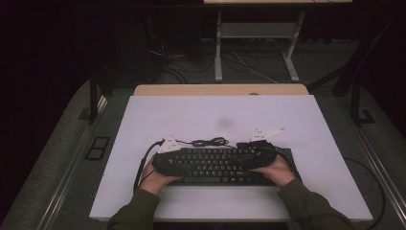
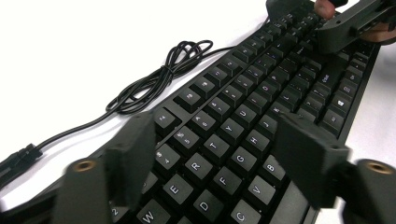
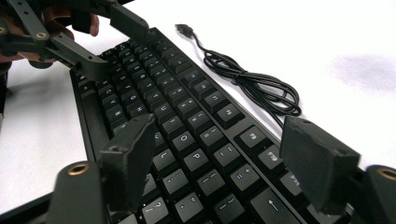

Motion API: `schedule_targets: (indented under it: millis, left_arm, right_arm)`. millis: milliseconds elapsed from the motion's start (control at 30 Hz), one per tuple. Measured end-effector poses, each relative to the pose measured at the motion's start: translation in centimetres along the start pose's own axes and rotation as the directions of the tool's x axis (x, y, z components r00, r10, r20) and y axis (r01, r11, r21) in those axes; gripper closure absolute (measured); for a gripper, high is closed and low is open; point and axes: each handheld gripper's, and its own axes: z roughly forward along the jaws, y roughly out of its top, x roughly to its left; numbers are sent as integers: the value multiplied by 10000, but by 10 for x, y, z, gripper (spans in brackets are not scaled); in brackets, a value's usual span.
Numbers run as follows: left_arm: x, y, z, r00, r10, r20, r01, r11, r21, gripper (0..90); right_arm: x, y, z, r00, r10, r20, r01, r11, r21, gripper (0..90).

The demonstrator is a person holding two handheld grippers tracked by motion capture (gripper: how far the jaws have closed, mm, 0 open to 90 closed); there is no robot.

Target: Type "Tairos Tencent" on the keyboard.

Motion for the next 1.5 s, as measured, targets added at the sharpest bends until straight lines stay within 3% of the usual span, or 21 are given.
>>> schedule_targets:
  millis: [167, 500, 700, 900, 1500]
  left_arm:
    - [-1, -3, -2, 9998, -135, -174, 133, 9998, -111, 159]
    - [-1, -9, -12, 9985, -256, -483, 235, 9988, -433, 13]
    - [0, -12, -17, 9967, -475, -654, 443, 9978, -492, 0]
    - [0, -13, -18, 9968, -431, -674, 401, 9982, -446, 0]
    - [-1, -14, -17, 9974, -410, -600, 383, 9982, -451, 0]
  right_arm:
    - [1, 1, 3, 9999, -77, -149, 78, 9999, 118, 357]
    - [3, 7, 11, 9981, -400, -466, 419, 9983, 405, 581]
    - [4, 9, 16, 9958, -536, -741, 588, 9959, 694, 727]
    - [4, 9, 20, 9920, -666, -1075, 772, 9923, 971, 892]
    - [4, 8, 28, 9928, -709, -964, 851, 9847, 1523, 896]
